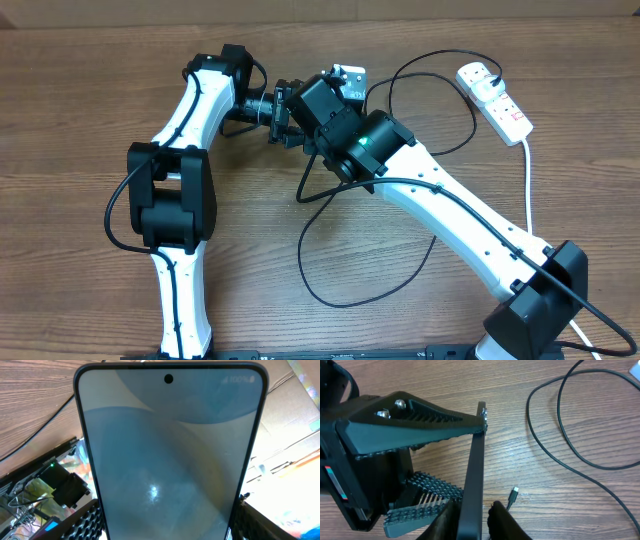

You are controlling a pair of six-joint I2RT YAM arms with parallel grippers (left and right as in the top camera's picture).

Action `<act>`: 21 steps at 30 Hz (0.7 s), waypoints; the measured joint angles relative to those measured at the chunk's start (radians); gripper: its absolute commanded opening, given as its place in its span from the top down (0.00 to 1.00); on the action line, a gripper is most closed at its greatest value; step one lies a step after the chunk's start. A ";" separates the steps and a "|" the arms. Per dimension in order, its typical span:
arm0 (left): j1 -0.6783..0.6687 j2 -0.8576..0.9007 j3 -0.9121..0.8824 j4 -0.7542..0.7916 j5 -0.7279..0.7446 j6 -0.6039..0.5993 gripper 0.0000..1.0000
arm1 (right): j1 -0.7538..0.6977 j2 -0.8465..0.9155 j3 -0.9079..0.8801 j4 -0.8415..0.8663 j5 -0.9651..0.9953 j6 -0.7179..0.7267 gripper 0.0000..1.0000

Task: Plug charger to phone and switch on socket

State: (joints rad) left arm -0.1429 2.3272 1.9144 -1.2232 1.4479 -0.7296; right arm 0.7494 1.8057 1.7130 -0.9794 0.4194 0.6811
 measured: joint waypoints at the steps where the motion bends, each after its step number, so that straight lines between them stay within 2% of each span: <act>1: 0.000 0.000 0.000 0.000 -0.002 0.000 0.36 | 0.000 0.000 0.000 -0.001 0.000 -0.002 0.85; 11: 0.000 0.000 0.000 0.000 -0.002 0.000 0.35 | 0.000 0.000 0.000 0.000 0.006 0.018 0.96; 21: -0.002 0.000 0.000 -0.001 -0.011 0.000 0.33 | 0.000 0.000 0.000 -0.014 0.012 0.099 0.96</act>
State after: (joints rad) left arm -0.1444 2.3272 1.9144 -1.2240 1.4364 -0.7300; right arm 0.7494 1.8057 1.7130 -0.9932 0.4316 0.7803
